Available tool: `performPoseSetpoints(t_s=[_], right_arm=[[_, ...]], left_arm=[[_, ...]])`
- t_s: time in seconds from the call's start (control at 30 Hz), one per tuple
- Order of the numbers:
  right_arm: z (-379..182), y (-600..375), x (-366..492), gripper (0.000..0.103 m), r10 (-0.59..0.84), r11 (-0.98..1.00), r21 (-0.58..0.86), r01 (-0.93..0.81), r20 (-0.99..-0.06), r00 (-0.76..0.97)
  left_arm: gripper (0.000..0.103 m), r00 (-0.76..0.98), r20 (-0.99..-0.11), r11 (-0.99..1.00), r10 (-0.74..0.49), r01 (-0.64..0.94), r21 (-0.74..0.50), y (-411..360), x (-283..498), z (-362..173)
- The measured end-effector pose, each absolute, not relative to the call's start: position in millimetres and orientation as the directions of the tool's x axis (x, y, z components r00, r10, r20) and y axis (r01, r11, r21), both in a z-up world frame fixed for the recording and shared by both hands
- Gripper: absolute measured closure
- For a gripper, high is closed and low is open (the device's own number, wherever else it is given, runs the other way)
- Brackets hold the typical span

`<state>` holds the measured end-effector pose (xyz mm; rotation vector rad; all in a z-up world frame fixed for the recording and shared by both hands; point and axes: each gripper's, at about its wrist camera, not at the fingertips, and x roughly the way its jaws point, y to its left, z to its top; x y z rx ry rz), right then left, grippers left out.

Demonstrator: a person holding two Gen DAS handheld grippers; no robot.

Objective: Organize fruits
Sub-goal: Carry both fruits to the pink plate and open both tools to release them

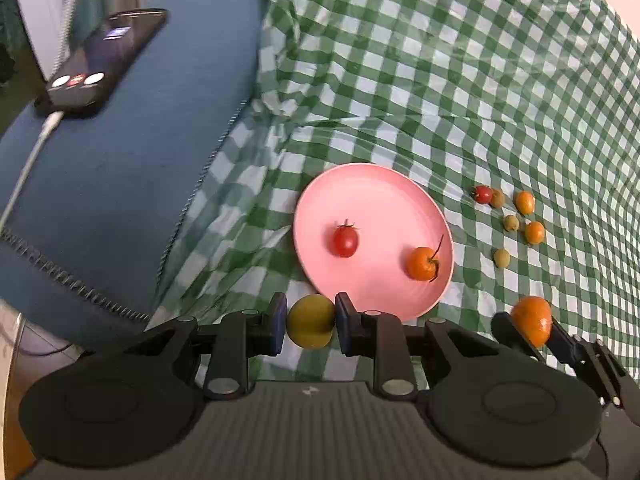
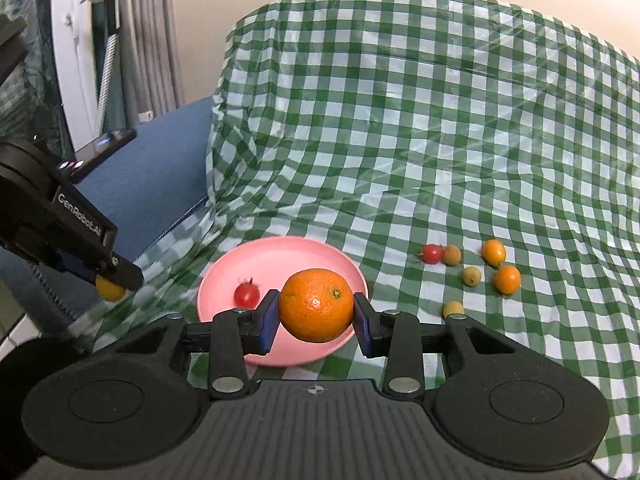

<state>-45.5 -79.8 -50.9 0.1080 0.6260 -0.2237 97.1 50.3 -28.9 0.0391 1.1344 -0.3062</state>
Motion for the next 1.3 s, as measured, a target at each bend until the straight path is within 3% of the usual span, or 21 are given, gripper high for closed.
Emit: performPoseSetpoints(t_s=[0.17, 0.5, 0.77, 0.8, 0.83, 0.87, 0.93, 0.97, 1.0, 1.07, 1.3], right_arm=[[-74.5, -93.2, -25.1, 0.063, -0.162, 0.967, 0.059, 0.25, -0.611, 0.775], [-132.2, -96.8, 22.0, 0.063, -0.082, 0.981, 0.07, 0.181, -0.698, 0.711], [-149.2, -92.5, 52.4, 0.063, -0.095, 0.986, 0.032, 0.165, -0.701, 0.707], [-148.8, -90.2, 57.3, 0.063, -0.106, 0.986, 0.017, 0.164, -0.695, 0.711], [-148.5, -89.1, 59.1, 0.062, -0.109, 0.988, 0.004, 0.155, -0.692, 0.714], [-146.8, -89.1, 59.3, 0.062, -0.105, 0.989, 0.001, 0.146, -0.691, 0.715], [-142.1, -90.4, 60.1, 0.044, -0.1, 0.989, 0.012, 0.15, -0.695, 0.712], [-137.7, -89.8, 57.9, 0.031, -0.103, 0.988, 0.013, 0.155, -0.692, 0.714], [-131.8, -88.5, 51.3, 0.023, -0.109, 0.987, 0.009, 0.158, -0.683, 0.722], [-121.3, -81.9, 35.3, 0.016, -0.116, 0.988, -0.007, 0.151, -0.678, 0.726], [-93.6, -53.9, -35.9, 0.009, -0.111, 0.986, 0.009, 0.164, -0.7, 0.705]], left_arm=[[0.074, 0.378, -0.903, 0.951, -0.202, 0.297, -0.088, 25.4, 121.7, -42.7], [0.074, 0.249, -0.957, 0.954, -0.147, 0.293, -0.07, -14.0, 161.1, -122.1], [0.074, 0.301, -0.949, 0.941, -0.097, 0.338, 0.011, -32.5, 184.8, -137.6], [0.066, 0.305, -0.947, 0.939, -0.099, 0.344, 0.013, -33.9, 187.2, -138.7], [0.045, 0.308, -0.946, 0.935, -0.105, 0.355, 0.011, -34.7, 188.2, -138.3], [0.033, 0.318, -0.942, 0.933, -0.108, 0.36, 0.015, -34.1, 188.5, -136.2], [0.006, 0.338, -0.93, 0.932, -0.146, 0.362, -0.015, -27.3, 183.1, -125.3], [0.001, 0.357, -0.924, 0.938, -0.136, 0.348, -0.004, -24.3, 179.2, -119.9], [0.0, 0.39, -0.913, 0.943, -0.123, 0.331, 0.014, -18.0, 171.0, -111.6], [0.0, 0.407, -0.907, 0.943, -0.114, 0.33, 0.029, -6.8, 155.8, -100.3], [0.0, 0.413, -0.906, 0.959, -0.095, 0.282, 0.028, 51.7, 73.6, -73.5]])
